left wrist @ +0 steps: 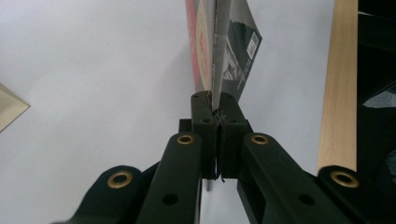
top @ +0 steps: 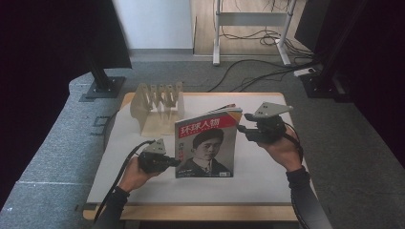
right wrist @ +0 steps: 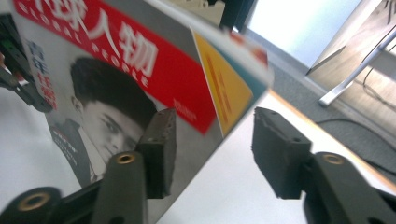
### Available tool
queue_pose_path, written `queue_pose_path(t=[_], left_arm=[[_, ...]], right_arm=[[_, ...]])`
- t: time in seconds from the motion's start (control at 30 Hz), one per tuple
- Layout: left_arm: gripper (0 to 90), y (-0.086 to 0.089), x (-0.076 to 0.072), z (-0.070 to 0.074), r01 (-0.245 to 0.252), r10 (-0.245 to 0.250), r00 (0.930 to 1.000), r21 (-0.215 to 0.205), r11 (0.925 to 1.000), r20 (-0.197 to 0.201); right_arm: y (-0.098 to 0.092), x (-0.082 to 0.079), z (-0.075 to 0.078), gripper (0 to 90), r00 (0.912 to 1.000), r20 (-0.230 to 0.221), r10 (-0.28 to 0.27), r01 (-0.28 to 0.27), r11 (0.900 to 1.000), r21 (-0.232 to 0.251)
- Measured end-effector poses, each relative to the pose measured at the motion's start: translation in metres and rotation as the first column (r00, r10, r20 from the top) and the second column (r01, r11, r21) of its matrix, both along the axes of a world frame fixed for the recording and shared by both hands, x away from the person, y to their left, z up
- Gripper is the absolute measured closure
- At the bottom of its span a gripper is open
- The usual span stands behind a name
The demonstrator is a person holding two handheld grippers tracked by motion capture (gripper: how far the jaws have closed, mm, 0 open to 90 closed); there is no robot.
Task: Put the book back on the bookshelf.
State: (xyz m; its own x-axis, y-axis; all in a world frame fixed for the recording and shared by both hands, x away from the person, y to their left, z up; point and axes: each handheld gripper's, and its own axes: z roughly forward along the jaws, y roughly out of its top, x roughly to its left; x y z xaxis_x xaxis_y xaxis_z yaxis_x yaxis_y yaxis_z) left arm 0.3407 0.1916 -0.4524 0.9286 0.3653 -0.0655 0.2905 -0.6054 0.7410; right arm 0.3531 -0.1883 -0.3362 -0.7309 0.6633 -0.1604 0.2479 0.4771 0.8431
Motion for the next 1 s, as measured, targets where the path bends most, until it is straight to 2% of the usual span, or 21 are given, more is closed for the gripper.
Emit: queue_pose_path(t=[0.2,0.27,0.5,0.6,0.7,0.8,0.87,1.0], left_arm=[[88.4,0.003,-0.006,0.000,0.032,-0.032,0.9993,-0.004,0.9995,0.020],[88.4,0.005,-0.009,-0.001,0.040,-0.040,0.9988,-0.010,0.9991,0.029],[88.2,0.012,-0.021,-0.005,0.066,-0.064,0.9961,-0.024,0.9975,0.061],[88.1,0.012,-0.025,-0.005,0.086,-0.085,0.9931,-0.016,0.9962,0.081],[87.8,0.011,-0.027,-0.005,0.095,-0.094,0.9910,-0.006,0.9955,0.096],[86.5,0.009,-0.028,-0.003,0.094,-0.094,0.9915,0.009,0.9956,0.090],[85.5,0.007,-0.028,0.000,0.099,-0.102,0.9897,0.040,0.9943,0.100],[81.6,0.003,-0.025,0.014,0.076,-0.077,0.9905,0.018,0.9970,0.114]], right_arm=[[0.005,0.011,-0.022,37.0,0.9965,-0.071,0.045,-0.044,0.999,0.009],[0.007,0.013,-0.027,34.9,0.9947,-0.082,0.062,-0.062,0.998,0.005],[0.014,0.016,-0.042,31.6,0.9813,-0.119,0.152,-0.150,0.988,0.026],[0.015,0.015,-0.043,37.8,0.9703,-0.123,0.208,-0.203,0.978,0.051],[0.015,0.011,-0.042,48.1,0.9615,-0.121,0.247,-0.240,0.968,0.068],[0.014,0.008,-0.040,60.0,0.9583,-0.108,0.265,-0.258,0.964,0.068],[0.014,0.005,-0.039,67.8,0.9606,-0.096,0.261,-0.257,0.965,0.049],[0.012,0.003,-0.038,80.4,0.9576,-0.083,0.276,-0.273,0.961,0.044]])
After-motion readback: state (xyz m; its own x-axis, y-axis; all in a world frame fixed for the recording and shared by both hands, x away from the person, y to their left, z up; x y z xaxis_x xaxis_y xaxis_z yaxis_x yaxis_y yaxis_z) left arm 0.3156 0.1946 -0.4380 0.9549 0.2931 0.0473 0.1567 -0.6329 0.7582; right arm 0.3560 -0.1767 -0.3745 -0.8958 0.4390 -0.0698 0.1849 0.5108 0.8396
